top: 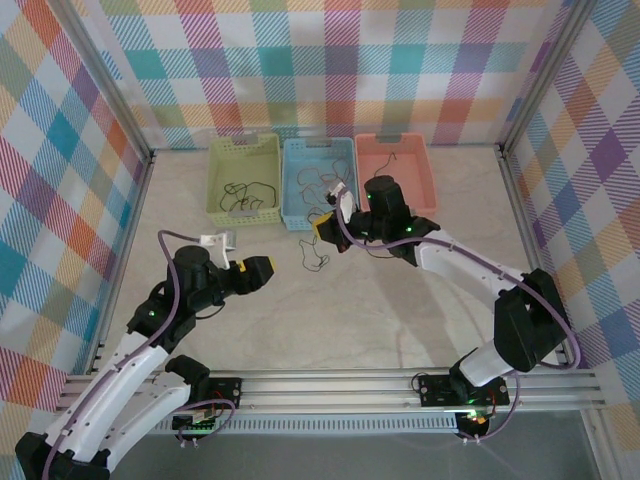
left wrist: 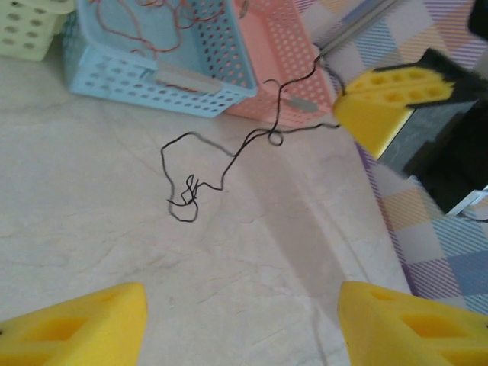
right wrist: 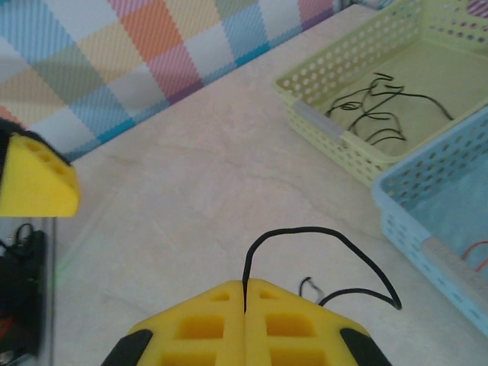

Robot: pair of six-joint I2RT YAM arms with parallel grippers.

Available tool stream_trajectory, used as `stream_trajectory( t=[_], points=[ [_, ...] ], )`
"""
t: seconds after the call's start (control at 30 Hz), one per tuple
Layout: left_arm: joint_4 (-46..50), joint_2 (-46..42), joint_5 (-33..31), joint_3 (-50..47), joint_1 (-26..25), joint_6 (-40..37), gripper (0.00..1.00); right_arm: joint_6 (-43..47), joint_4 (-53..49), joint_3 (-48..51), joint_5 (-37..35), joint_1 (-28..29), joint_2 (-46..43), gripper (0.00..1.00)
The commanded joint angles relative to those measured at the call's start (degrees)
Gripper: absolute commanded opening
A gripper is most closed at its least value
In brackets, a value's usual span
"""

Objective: Untangle the cables

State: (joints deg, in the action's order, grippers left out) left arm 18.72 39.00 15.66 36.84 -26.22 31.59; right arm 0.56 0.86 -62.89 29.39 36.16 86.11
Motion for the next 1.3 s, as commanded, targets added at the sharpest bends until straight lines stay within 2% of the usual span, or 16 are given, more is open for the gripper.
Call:
stream_trajectory(
  t=[0.0, 0.1, 0.23, 0.33, 0.5, 0.7, 1.1, 1.27],
  points=[
    [-2.02, 3.43, 0.93, 4.19, -0.23, -3.72, 0.69, -2.18, -0.07, 0.63, 8.26, -0.6, -2.33, 0.0],
    [-1.42, 9.28, 2.36, 8.1, -0.18, -9.02, 0.82, -2.53, -0.38, 0.75, 14.81, -1.35, -3.02, 0.0],
    [-6.61, 13.26, 8.03, 9.1, -0.15, -10.97, 0.86, -3.09, -2.32, -0.69, 19.46, -1.71, -3.3, 0.0],
    [-11.63, 13.5, 8.93, 7.27, -0.41, -13.15, 0.84, -5.2, -1.43, -0.91, 21.53, -2.53, -3.54, 0.0],
    [-15.1, 16.53, 6.5, 7.18, -0.94, -15.35, 0.81, -7.87, -0.15, -1.15, 25.66, -3.12, -3.58, 0.0],
    [-16.53, 22.41, 7.37, 8.35, -3.2, -18.14, 0.8, -11.12, 1.73, -1.7, 28.41, -3.2, -3.6, 0.0],
    [-25.93, 24.18, 10.88, 5.57, -3.83, -16.67, 0.8, -16.47, 5.55, -2.15, 31.06, -3.18, -2.87, 0.0],
    [-28.56, 24.76, 9.98, 4.57, -4.07, -16.5, 0.79, -18.19, 6.75, -2.31, 32.01, -3.2, -2.84, 0.0]
  ],
)
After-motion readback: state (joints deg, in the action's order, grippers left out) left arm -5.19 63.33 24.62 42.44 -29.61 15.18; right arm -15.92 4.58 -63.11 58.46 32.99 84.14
